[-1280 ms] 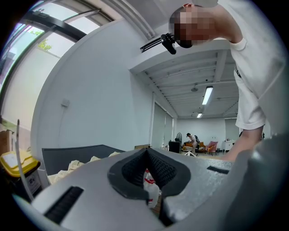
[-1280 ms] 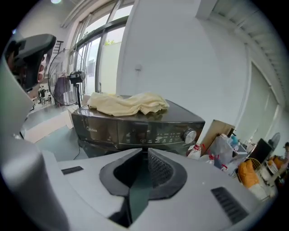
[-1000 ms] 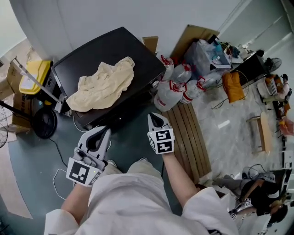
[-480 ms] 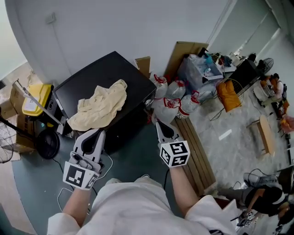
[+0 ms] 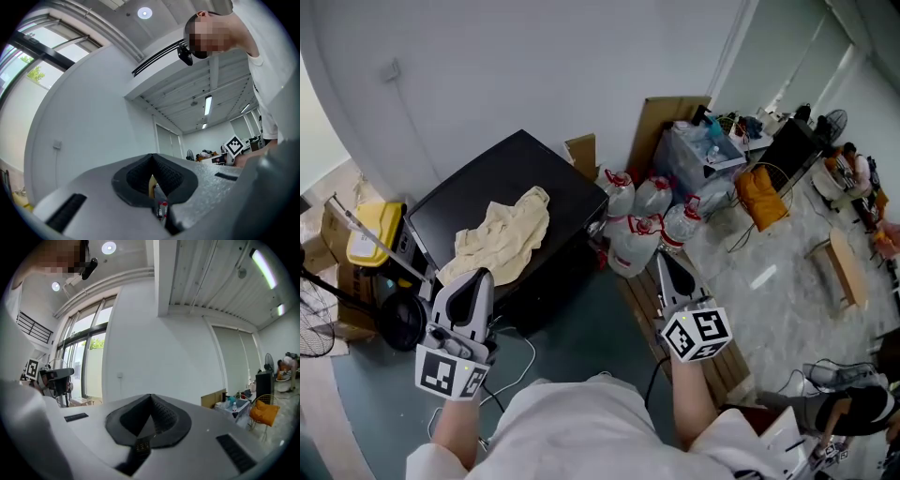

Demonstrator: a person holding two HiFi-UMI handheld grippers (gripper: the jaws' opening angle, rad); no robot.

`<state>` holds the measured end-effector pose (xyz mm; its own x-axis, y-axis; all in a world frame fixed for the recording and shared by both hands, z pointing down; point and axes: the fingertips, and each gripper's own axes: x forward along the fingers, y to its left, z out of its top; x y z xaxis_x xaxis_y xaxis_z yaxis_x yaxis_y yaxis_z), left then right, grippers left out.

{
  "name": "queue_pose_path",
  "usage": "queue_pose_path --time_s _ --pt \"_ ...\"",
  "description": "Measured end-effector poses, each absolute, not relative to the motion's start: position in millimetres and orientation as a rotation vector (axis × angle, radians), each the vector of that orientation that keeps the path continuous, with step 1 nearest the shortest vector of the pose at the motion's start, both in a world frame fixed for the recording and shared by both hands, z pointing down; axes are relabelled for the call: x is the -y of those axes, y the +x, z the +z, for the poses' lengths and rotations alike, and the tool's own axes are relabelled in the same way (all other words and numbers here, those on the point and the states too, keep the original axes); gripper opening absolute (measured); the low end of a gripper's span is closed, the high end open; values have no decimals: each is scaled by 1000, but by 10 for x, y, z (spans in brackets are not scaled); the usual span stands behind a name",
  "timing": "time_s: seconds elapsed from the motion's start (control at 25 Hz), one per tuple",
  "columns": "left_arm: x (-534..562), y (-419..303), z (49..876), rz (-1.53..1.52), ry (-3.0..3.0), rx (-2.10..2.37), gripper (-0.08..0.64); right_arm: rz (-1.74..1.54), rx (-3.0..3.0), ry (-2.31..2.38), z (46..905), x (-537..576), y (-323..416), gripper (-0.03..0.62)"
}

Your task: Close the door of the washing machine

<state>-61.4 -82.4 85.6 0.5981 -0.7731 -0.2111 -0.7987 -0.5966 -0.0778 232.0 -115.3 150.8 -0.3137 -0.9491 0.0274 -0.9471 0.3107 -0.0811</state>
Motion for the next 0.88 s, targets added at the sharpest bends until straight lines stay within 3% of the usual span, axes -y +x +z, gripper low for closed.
queue_pose_path --time_s 0.88 --pt "681 -1464 974 175 -2463 -1683 5 -55 -2463 -1998 1341 900 2819 -2"
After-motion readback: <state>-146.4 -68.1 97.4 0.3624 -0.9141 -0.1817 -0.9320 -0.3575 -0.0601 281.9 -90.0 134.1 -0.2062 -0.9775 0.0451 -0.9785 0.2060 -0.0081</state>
